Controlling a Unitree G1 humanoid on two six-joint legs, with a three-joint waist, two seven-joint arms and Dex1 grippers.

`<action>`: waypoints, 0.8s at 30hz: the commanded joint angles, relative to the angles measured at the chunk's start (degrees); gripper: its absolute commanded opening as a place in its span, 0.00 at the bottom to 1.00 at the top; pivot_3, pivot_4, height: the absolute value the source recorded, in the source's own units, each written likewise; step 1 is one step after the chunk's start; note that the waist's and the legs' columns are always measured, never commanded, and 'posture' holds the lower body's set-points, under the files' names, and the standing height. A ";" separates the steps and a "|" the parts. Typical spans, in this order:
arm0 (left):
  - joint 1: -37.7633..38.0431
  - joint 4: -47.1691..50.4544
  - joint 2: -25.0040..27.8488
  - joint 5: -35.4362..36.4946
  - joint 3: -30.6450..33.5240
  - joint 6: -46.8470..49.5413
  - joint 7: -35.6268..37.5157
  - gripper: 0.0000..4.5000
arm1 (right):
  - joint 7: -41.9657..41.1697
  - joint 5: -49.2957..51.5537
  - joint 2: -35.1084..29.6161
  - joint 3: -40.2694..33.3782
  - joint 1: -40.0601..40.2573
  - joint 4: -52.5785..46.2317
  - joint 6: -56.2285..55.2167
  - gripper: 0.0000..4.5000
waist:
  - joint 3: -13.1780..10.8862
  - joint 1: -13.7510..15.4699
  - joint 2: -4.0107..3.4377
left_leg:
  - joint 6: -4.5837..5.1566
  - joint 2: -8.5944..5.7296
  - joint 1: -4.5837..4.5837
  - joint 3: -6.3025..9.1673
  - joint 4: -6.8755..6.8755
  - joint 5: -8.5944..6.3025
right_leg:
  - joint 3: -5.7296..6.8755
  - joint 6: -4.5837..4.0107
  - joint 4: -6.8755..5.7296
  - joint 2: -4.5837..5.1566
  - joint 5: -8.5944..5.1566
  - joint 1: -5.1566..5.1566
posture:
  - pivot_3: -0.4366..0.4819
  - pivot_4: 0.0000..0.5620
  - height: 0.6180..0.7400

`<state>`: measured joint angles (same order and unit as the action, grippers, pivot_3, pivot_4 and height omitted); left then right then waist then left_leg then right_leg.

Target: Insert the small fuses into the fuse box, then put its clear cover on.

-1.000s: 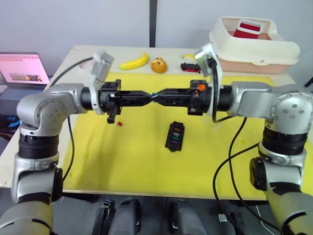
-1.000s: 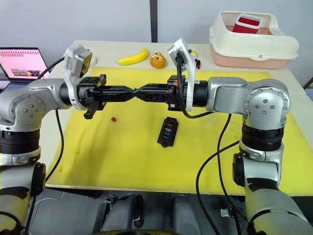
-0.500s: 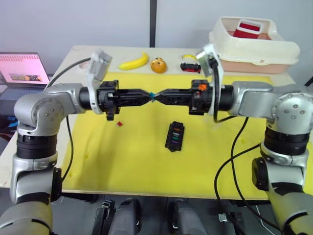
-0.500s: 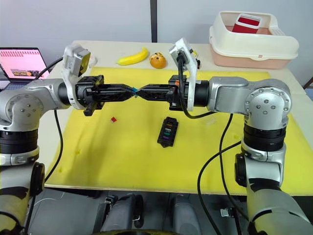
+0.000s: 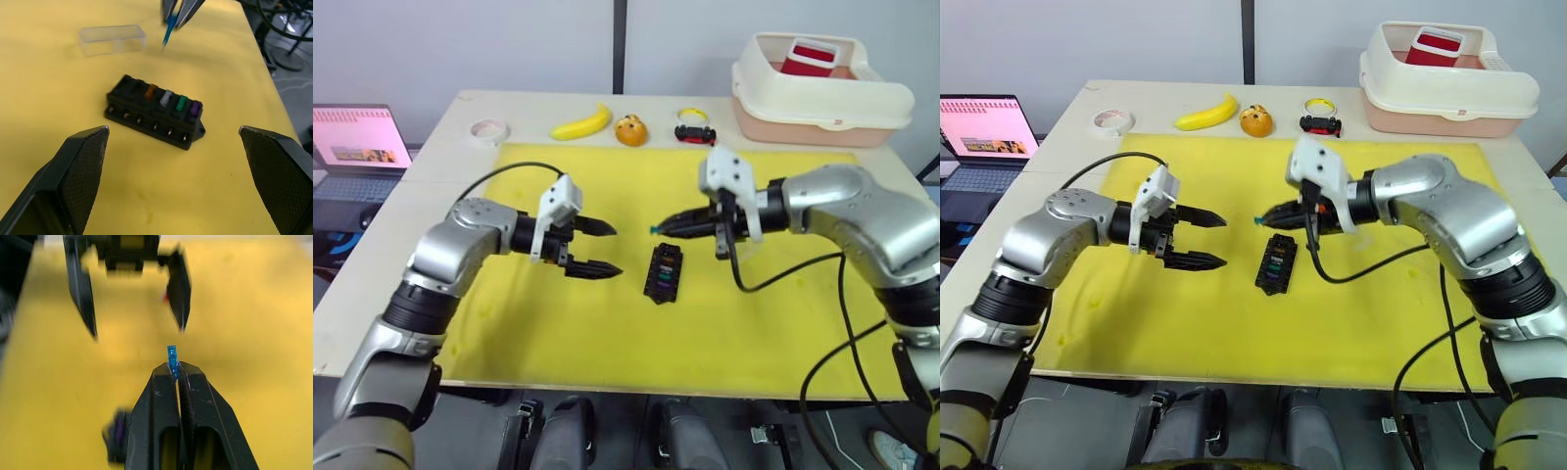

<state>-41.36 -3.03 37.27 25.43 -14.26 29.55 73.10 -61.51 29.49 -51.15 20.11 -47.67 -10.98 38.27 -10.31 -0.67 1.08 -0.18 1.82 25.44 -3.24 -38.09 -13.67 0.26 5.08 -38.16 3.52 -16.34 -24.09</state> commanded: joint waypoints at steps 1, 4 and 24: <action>-0.31 -0.71 -0.64 -2.88 -0.51 -4.50 1.22 0.99 | -2.43 -3.82 1.03 -1.03 -0.25 1.53 -4.16 0.00 | 0.00 -0.11 0.00 | 0.00 0.01 -0.01 -0.01 0.00 0.00 | -0.01 0.00 -0.01 -0.01 0.00 0.00 | 0.48 0.27 1.00; -0.19 -1.08 -1.47 -4.09 -1.22 -5.88 2.23 0.99 | -3.31 -6.20 2.40 -1.24 0.42 3.81 -5.73 0.00 | 0.00 0.00 0.00 | 0.00 0.03 0.00 0.01 0.00 0.00 | -0.01 0.00 -0.01 -0.02 0.00 -0.01 | 0.48 0.27 1.00; 0.42 -0.94 -4.90 -7.56 -1.69 -7.10 2.22 0.99 | -6.65 -14.05 5.71 -2.37 1.80 9.65 -7.52 0.00 | 0.00 0.06 0.00 | 0.00 0.02 -0.02 0.01 -0.03 0.00 | -0.01 0.02 -0.06 0.01 0.01 0.02 | 0.48 0.27 1.00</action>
<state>-40.81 -5.60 32.43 17.65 -16.67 23.10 75.28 -67.88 15.81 -45.72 19.71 -45.54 -0.72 31.26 -10.31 -0.61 1.08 -0.18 1.84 25.42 -3.23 -38.13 -13.67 0.26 5.10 -38.22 3.52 -16.33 -24.08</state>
